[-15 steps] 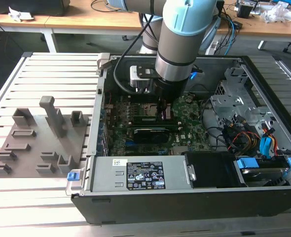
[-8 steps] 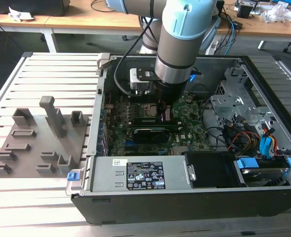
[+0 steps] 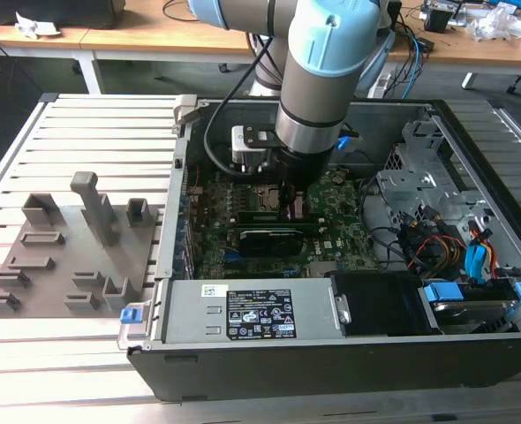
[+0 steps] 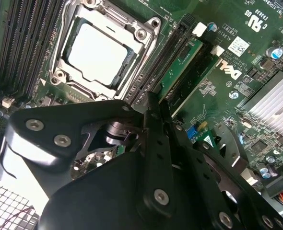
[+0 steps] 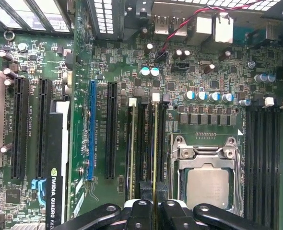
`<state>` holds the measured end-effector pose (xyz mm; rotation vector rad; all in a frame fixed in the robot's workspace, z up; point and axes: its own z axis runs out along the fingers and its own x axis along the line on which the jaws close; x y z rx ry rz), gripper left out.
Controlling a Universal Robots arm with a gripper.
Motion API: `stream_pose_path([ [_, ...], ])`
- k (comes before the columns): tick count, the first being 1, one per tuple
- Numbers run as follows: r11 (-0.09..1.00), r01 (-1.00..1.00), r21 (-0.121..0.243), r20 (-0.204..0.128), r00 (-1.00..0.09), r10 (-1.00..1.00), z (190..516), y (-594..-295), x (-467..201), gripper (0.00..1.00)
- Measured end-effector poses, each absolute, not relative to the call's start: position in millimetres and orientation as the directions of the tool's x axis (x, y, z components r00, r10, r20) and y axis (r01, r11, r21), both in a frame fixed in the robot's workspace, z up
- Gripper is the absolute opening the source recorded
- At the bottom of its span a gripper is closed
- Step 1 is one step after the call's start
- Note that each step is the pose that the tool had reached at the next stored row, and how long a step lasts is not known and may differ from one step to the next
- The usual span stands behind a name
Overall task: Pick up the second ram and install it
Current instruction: 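Insert the second ram into the second slot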
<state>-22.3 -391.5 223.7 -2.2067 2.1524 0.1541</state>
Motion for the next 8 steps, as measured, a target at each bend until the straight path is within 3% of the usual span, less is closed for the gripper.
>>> stream_pose_path([
  [8, -0.022, -0.999, 0.031, -0.11, 0.019, -0.994, 224.4, -390.9, -19.4, 0.14],
])
